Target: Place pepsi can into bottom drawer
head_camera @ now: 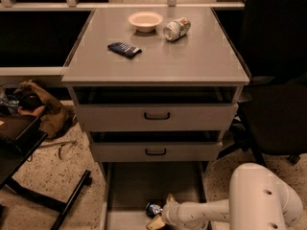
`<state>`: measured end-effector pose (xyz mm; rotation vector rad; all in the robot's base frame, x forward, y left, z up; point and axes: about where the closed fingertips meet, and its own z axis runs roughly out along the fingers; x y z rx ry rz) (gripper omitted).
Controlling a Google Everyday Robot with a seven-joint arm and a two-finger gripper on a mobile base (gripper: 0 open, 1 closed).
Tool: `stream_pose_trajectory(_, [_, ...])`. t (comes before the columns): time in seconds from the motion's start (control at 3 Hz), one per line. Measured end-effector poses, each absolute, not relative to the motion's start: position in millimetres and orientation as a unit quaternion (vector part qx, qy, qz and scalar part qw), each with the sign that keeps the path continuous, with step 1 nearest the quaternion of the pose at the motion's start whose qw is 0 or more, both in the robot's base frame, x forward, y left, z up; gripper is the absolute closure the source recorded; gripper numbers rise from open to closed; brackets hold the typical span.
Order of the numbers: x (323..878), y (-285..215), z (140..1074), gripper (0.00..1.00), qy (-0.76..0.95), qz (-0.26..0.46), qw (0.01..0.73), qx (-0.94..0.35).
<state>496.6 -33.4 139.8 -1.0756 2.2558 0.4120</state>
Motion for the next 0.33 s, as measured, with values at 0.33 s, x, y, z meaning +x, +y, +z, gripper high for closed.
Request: stream_pose_trajectory(0.33, [496.6, -33.4, 139.8, 0.0, 0.85, 0.155, 0.3, -0.405])
